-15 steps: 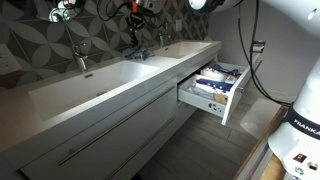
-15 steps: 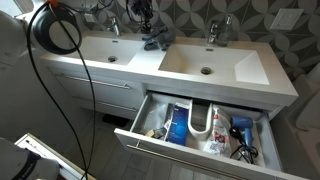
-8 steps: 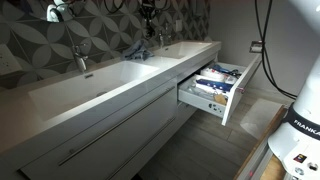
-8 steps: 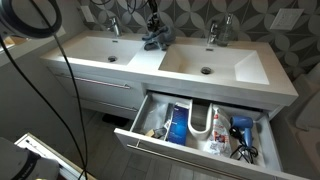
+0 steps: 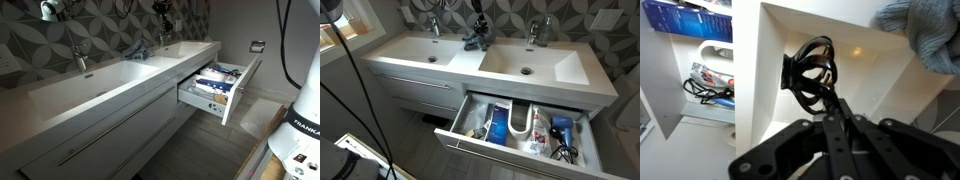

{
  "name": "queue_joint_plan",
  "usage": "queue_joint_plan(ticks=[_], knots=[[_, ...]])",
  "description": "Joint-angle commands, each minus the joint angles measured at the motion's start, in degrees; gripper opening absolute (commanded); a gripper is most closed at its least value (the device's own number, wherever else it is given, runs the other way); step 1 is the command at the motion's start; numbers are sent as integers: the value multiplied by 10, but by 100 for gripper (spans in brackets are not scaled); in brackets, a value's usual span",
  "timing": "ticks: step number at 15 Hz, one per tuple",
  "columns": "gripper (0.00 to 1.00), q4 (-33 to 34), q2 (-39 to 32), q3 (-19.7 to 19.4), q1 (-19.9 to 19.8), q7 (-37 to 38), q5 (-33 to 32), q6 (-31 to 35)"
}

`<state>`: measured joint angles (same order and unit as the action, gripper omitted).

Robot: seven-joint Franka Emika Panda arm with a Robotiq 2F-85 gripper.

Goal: Remove the black object from on top of the sink and put it in the drawer

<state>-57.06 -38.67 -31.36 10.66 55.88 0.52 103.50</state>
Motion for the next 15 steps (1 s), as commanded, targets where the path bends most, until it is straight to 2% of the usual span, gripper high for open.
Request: queue_joint_plan(ticks=[1, 3, 4, 5, 7, 14, 15], knots=[[2, -140, 76, -56, 79, 100, -78, -3], [2, -196, 102, -85, 119, 162, -117, -17], [2, -106, 66, 11, 28, 127, -123, -21], [6, -119, 75, 19, 29, 136, -138, -23], [6, -112, 75, 54, 5, 136, -148, -23], [6, -108, 74, 66, -8, 135, -148, -23], [2, -108, 74, 66, -8, 135, -148, -23]])
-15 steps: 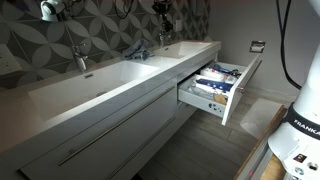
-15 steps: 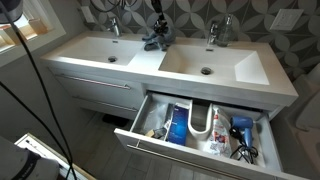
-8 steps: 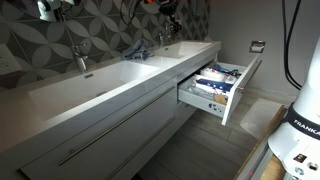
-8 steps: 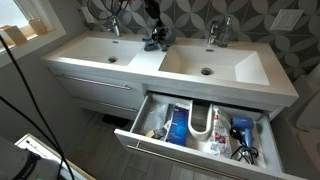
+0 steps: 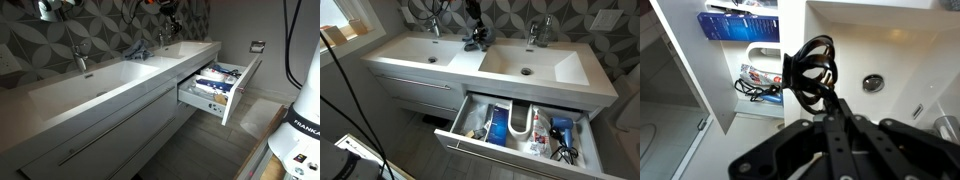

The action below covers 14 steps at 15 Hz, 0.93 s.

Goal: Remove the black object from on top of the sink and put it in the drawer

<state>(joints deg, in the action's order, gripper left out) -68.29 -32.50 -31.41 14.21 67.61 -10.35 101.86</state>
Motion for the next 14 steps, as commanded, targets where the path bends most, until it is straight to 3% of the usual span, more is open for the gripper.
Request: queue_joint_plan(ticks=[1, 5, 14], knots=[[2, 2, 14, 73, -49, 13, -52, -8], [2, -68, 49, 110, -98, -30, -89, -6], [2, -324, 167, 138, -167, -95, -112, 26]])
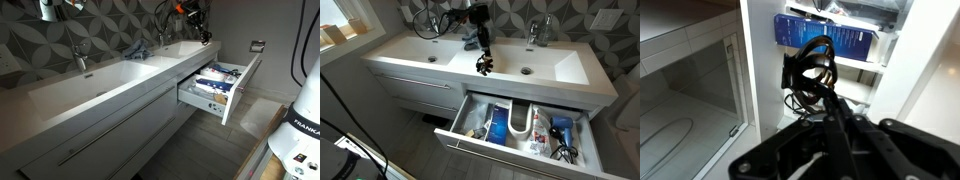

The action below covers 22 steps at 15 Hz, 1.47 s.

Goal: Remove the black object from on top of the sink and put it in the drawer

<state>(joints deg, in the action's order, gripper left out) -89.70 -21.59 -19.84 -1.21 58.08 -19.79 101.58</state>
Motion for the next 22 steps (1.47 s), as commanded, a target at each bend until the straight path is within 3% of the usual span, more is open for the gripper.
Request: queue_joint_plan(ticks=[1, 5, 9, 13, 22], knots=[[2, -140, 65, 25, -15, 8, -19, 34], [2, -247, 70, 31, -17, 58, -21, 91], [2, -297, 45, 28, -23, 135, -8, 183], [2, -310, 13, 25, -24, 183, -7, 243], [2, -292, -44, 13, -27, 241, -1, 306]])
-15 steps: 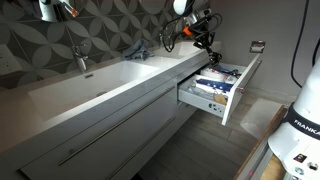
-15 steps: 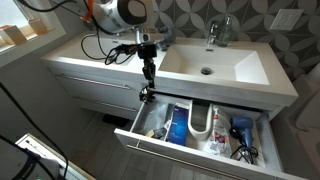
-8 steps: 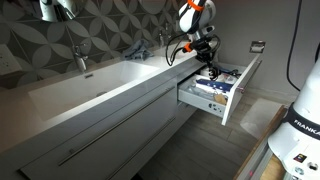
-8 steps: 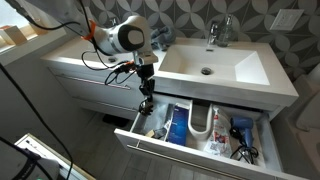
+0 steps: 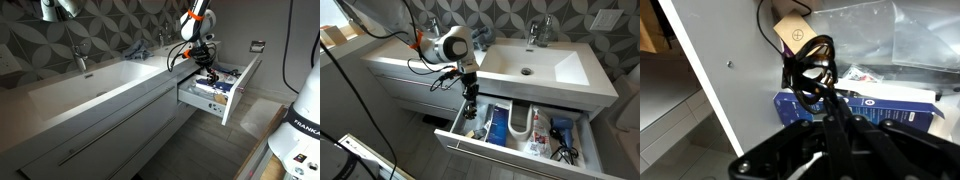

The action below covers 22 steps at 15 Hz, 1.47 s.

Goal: Remove the black object from on top of the sink and put it in the drawer

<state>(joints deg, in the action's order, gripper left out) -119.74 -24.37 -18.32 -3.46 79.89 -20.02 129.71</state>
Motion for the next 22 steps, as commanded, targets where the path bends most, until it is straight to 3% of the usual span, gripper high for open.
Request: queue_joint_plan(ticks=[1, 15, 17, 22], knots=[[2, 9, -23, -4, -4, 28, 2, 32], [2, 54, -129, -33, 4, 77, 4, 86], [32, 59, -133, -35, 6, 67, 1, 83], [66, 57, -92, -40, 2, 15, -3, 59]])
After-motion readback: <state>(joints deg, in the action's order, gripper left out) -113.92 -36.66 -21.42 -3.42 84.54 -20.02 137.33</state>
